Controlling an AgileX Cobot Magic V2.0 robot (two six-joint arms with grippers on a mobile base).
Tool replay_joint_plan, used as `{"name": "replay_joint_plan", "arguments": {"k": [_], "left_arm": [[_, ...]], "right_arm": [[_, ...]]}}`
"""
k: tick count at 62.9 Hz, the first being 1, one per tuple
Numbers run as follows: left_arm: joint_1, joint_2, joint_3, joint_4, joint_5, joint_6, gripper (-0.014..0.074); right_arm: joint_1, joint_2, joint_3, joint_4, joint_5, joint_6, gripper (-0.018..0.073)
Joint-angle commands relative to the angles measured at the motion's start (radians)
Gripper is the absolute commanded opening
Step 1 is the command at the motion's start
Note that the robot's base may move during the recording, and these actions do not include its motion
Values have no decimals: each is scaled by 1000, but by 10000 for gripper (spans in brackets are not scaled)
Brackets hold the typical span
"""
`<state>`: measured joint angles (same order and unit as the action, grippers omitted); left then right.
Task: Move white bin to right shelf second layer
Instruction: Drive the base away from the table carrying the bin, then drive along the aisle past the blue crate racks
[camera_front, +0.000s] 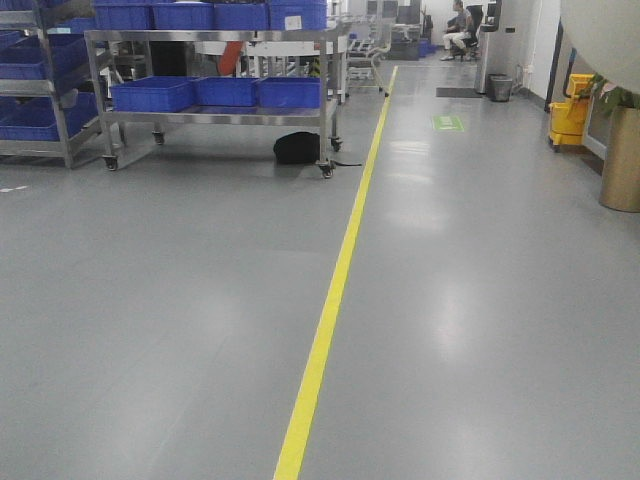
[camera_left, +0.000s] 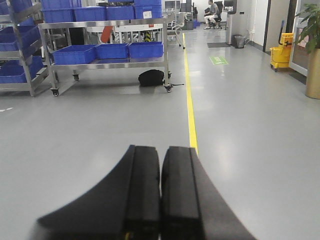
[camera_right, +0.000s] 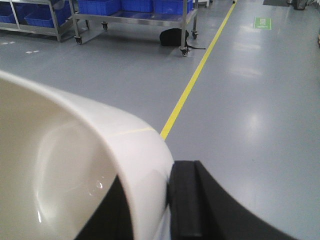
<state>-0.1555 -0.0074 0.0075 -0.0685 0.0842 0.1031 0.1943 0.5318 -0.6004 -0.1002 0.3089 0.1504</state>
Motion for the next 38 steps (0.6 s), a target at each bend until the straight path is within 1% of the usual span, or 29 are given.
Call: {"name": "replay_joint_plan", "arguments": {"k": [1,38], "left_arm": [[-4,-14,37,-5,-84,-4,85],[-4,-14,37,-5,-84,-4,85]], "right_arm": [[-8,3,-33,-6,-104,-3,57],[-8,3,-33,-6,-99,-3,57]]}}
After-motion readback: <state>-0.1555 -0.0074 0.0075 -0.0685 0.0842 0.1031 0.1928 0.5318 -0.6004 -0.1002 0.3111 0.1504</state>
